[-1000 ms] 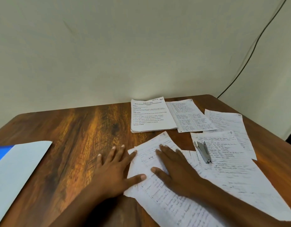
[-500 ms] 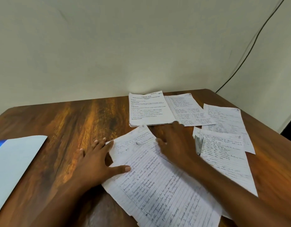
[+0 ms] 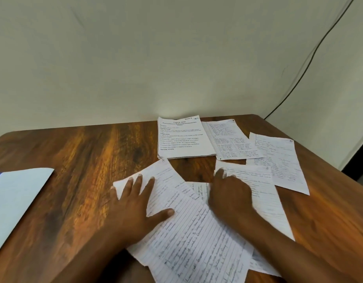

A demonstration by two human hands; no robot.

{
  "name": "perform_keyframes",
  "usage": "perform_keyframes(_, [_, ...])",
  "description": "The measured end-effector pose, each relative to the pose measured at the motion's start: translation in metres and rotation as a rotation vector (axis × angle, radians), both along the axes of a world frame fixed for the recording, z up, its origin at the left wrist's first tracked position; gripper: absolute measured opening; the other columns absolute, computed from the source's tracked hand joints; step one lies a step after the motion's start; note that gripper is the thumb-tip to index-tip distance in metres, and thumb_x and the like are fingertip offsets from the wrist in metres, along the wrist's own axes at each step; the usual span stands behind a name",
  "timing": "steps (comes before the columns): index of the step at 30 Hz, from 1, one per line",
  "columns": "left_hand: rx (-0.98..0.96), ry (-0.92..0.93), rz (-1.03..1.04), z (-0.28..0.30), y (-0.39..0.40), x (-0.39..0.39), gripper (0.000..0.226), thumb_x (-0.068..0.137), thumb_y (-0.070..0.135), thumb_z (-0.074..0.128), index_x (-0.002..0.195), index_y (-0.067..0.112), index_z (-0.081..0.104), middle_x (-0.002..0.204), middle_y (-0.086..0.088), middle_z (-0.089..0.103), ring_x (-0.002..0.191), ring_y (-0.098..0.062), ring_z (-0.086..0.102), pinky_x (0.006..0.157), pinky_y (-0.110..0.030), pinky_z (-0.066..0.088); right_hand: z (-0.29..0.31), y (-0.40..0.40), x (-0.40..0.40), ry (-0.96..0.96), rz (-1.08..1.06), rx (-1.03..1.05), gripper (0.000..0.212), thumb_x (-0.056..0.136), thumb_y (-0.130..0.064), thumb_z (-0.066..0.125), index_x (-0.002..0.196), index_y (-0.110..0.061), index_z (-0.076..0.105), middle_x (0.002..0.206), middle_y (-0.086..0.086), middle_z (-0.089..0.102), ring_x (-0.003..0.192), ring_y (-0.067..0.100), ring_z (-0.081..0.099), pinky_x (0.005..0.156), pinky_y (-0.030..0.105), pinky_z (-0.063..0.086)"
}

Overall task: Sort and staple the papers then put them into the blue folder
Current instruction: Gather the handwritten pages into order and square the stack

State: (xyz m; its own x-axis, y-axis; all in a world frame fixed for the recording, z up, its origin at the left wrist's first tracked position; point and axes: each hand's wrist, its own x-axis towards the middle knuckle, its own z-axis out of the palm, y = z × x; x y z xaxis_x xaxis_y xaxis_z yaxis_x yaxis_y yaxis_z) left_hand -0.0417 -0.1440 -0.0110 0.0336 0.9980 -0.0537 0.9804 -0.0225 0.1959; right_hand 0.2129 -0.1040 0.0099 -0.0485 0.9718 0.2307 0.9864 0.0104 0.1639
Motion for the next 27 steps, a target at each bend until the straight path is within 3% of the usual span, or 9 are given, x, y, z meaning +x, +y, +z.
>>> perform_keyframes(2, [-0.059,0.004,-0.002,-0.004,0.002,-0.013,0.128,0.051,0.109,-0.009,0.160,0.044,-0.023,0.168,0.006,-0.032,0.158,-0.021,-0.026,0.123,-0.065,-0.018,-0.001,0.000,-0.018,0.052,0.033,-0.028,0.066,0.099,-0.029,0.052,0.156,-0.001,0.035,0.117,0.016,0.071,0.100,0.031,0.070,0.071,0.036,0.052])
perform_keyframes(4, [-0.083,0.006,-0.005,-0.006,0.005,-0.026,0.129,0.049,0.111,-0.010,0.159,0.045,-0.025,0.166,0.009,-0.035,0.156,-0.020,-0.029,0.123,-0.064,-0.019,0.002,-0.006,-0.037,0.069,0.056,-0.071,0.071,0.082,-0.028,0.074,0.145,-0.001,0.055,0.096,0.015,0.075,0.080,0.029,0.073,0.059,0.033,0.051])
perform_keyframes(5, [-0.096,0.003,-0.007,-0.006,0.007,-0.033,0.129,0.048,0.111,-0.009,0.159,0.047,-0.025,0.166,0.010,-0.035,0.155,-0.019,-0.030,0.124,-0.063,-0.018,0.001,-0.007,-0.047,0.069,0.092,-0.057,0.073,0.080,-0.028,0.077,0.144,-0.002,0.056,0.096,0.014,0.075,0.080,0.029,0.073,0.059,0.033,0.051])
perform_keyframes(8, [-0.111,-0.024,-0.021,-0.005,0.012,-0.050,0.130,0.048,0.113,-0.004,0.160,0.049,-0.019,0.168,0.013,-0.031,0.156,-0.017,-0.027,0.125,-0.061,-0.016,0.001,-0.009,-0.073,0.170,0.247,-0.038,0.072,0.097,-0.027,0.064,0.159,-0.008,0.032,0.124,0.015,0.069,0.108,0.030,0.069,0.081,0.036,0.054])
perform_keyframes(10, [-0.107,-0.043,-0.007,-0.002,0.013,-0.060,0.132,0.047,0.113,-0.001,0.161,0.048,-0.014,0.168,0.015,-0.027,0.158,-0.017,-0.023,0.126,-0.061,-0.016,0.004,-0.011,-0.087,0.166,0.309,-0.020,0.072,0.101,-0.026,0.062,0.161,-0.009,0.026,0.125,0.013,0.068,0.108,0.029,0.068,0.083,0.036,0.054])
perform_keyframes(17, [-0.018,-0.115,0.052,0.004,0.010,-0.079,0.131,0.049,0.114,0.011,0.162,0.050,-0.001,0.171,0.016,-0.014,0.160,-0.014,-0.013,0.126,-0.061,-0.016,0.001,-0.011,-0.122,0.215,0.373,-0.033,0.076,0.093,-0.024,0.076,0.156,-0.011,0.035,0.119,0.011,0.070,0.101,0.027,0.070,0.078,0.035,0.055])
perform_keyframes(20, [0.040,-0.182,-0.036,0.010,0.008,-0.061,0.124,0.050,0.114,0.013,0.160,0.056,0.003,0.171,0.021,-0.013,0.161,-0.011,-0.011,0.126,-0.058,-0.016,0.006,-0.009,-0.114,0.308,0.389,0.003,0.062,0.095,-0.022,0.072,0.148,-0.015,0.042,0.119,0.010,0.068,0.102,0.028,0.069,0.075,0.033,0.050])
perform_keyframes(23, [-0.015,-0.131,-0.097,0.004,0.009,-0.049,0.117,0.053,0.114,0.013,0.156,0.063,-0.004,0.169,0.022,-0.019,0.159,-0.011,-0.018,0.124,-0.060,-0.020,0.019,-0.002,-0.090,0.410,0.328,0.073,0.048,0.097,-0.015,0.065,0.142,-0.013,0.052,0.111,0.011,0.071,0.098,0.032,0.070,0.070,0.033,0.045])
perform_keyframes(27, [-0.049,-0.102,-0.106,0.000,0.010,-0.055,0.118,0.053,0.114,0.014,0.157,0.062,0.002,0.170,0.019,-0.021,0.158,-0.011,-0.023,0.124,-0.062,-0.019,0.031,0.017,-0.030,0.448,0.250,0.088,0.010,0.095,-0.008,0.057,0.103,-0.011,0.062,0.091,0.004,0.067,0.081,0.025,0.063,0.054,0.027,0.026])
